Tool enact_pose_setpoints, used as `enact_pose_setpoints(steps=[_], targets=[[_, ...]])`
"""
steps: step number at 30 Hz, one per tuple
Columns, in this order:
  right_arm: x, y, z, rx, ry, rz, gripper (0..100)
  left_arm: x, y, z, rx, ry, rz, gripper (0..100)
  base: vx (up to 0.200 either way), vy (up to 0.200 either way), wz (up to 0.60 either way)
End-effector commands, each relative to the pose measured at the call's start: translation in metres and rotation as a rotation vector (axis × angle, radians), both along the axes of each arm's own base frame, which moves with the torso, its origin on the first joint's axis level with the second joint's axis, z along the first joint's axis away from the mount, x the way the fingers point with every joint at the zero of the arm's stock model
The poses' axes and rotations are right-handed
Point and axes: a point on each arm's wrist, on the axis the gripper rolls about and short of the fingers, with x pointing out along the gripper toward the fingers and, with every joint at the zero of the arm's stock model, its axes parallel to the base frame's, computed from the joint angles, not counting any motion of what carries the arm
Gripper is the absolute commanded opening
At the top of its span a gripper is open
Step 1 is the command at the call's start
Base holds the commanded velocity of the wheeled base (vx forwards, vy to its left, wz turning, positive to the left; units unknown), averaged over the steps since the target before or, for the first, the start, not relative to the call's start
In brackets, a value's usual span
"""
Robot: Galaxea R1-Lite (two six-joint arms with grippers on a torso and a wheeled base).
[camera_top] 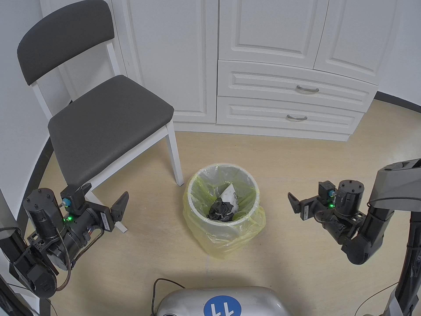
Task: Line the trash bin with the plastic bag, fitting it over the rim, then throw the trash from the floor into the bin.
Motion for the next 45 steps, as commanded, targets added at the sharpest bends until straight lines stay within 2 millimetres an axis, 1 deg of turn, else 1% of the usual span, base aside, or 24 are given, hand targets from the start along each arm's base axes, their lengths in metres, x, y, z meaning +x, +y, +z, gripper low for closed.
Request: enact_pose_setpoints(steps=[1, 2, 5, 6, 7, 9, 10, 13, 18, 20, 21, 22, 23, 25, 26, 27, 30, 35, 36, 37, 38, 40, 43, 45], targets=[[-0.036, -0.024, 0.020, 0.060, 0.009, -0.131, 100, -0.016, 0.006, -0.012, -0.016, 0.085, 0.024, 100, 0.000, 0.000, 0.00], [-0.054, -0.031, 0.023, 0.080, 0.033, -0.173, 100, -0.027, 0.010, -0.012, -0.013, 0.097, 0.025, 100, 0.000, 0.000, 0.00], [-0.077, -0.039, 0.027, 0.098, 0.056, -0.209, 100, -0.031, 0.012, -0.004, -0.034, 0.060, 0.056, 100, 0.000, 0.000, 0.00], [-0.079, -0.040, 0.028, 0.100, 0.058, -0.211, 100, -0.031, 0.012, -0.004, -0.036, 0.056, 0.063, 100, 0.000, 0.000, 0.00], [-0.094, -0.044, 0.031, 0.112, 0.067, -0.218, 100, -0.033, 0.013, 0.001, -0.045, 0.034, 0.099, 100, 0.000, 0.000, 0.00], [-0.107, -0.048, 0.035, 0.123, 0.070, -0.221, 100, -0.034, 0.013, 0.002, -0.044, 0.023, 0.129, 100, 0.000, 0.000, 0.00], [-0.111, -0.049, 0.036, 0.126, 0.069, -0.224, 100, -0.035, 0.014, 0.003, -0.044, 0.022, 0.140, 100, 0.000, 0.000, 0.00], [-0.118, -0.053, 0.051, 0.184, -0.007, -0.274, 100, -0.037, 0.015, 0.006, -0.045, 0.003, 0.191, 100, 0.000, 0.000, 0.00], [-0.128, -0.055, 0.069, 0.231, -0.103, -0.349, 100, -0.047, 0.018, 0.017, -0.057, -0.039, 0.200, 100, 0.000, 0.000, 0.00], [-0.133, -0.055, 0.077, 0.251, -0.146, -0.347, 100, -0.054, 0.020, 0.022, -0.058, -0.045, 0.197, 100, 0.000, 0.000, 0.00], [-0.133, -0.055, 0.077, 0.251, -0.146, -0.347, 100, -0.054, 0.020, 0.022, -0.058, -0.045, 0.197, 100, 0.000, 0.000, 0.00], [-0.141, -0.054, 0.087, 0.277, -0.194, -0.325, 100, -0.063, 0.021, 0.026, -0.058, -0.044, 0.186, 100, 0.000, 0.000, 0.00], [-0.142, -0.054, 0.089, 0.281, -0.200, -0.321, 100, -0.064, 0.021, 0.027, -0.057, -0.044, 0.184, 100, 0.000, 0.000, 0.00], [-0.153, -0.054, 0.100, 0.306, -0.248, -0.296, 100, -0.075, 0.024, 0.030, -0.057, -0.040, 0.172, 100, 0.000, 0.000, 0.00], [-0.153, -0.054, 0.100, 0.306, -0.248, -0.296, 100, -0.075, 0.024, 0.030, -0.057, -0.040, 0.172, 100, 0.000, 0.000, 0.00], [-0.161, -0.055, 0.106, 0.318, -0.271, -0.294, 100, -0.082, 0.026, 0.033, -0.057, -0.040, 0.169, 100, 0.000, 0.000, 0.00], [-0.176, -0.060, 0.112, 0.321, -0.279, -0.307, 100, -0.092, 0.029, 0.037, -0.071, -0.054, 0.163, 100, 0.000, 0.000, 0.00], [-0.198, -0.069, 0.120, 0.336, -0.317, -0.312, 100, -0.098, 0.032, 0.042, -0.084, -0.093, 0.162, 100, 0.000, 0.000, 0.00], [-0.206, -0.072, 0.124, 0.339, -0.344, -0.311, 100, -0.098, 0.032, 0.043, -0.081, -0.101, 0.160, 100, 0.000, 0.000, 0.00], [-0.212, -0.074, 0.127, 0.336, -0.366, -0.311, 100, -0.097, 0.032, 0.045, -0.082, -0.110, 0.161, 100, 0.000, 0.000, 0.00], [-0.213, -0.075, 0.128, 0.337, -0.375, -0.310, 100, -0.097, 0.032, 0.045, -0.081, -0.111, 0.163, 100, 0.000, 0.000, 0.00], [-0.227, -0.081, 0.133, 0.316, -0.425, -0.315, 100, -0.095, 0.032, 0.051, -0.076, -0.139, 0.166, 100, 0.000, 0.000, 0.00], [-0.240, -0.087, 0.137, 0.292, -0.468, -0.337, 100, -0.103, 0.034, 0.059, -0.081, -0.193, 0.167, 100, 0.000, 0.000, 0.00], [-0.248, -0.092, 0.143, 0.286, -0.508, -0.368, 100, -0.110, 0.037, 0.064, -0.082, -0.233, 0.167, 100, 0.000, 0.000, 0.00]])
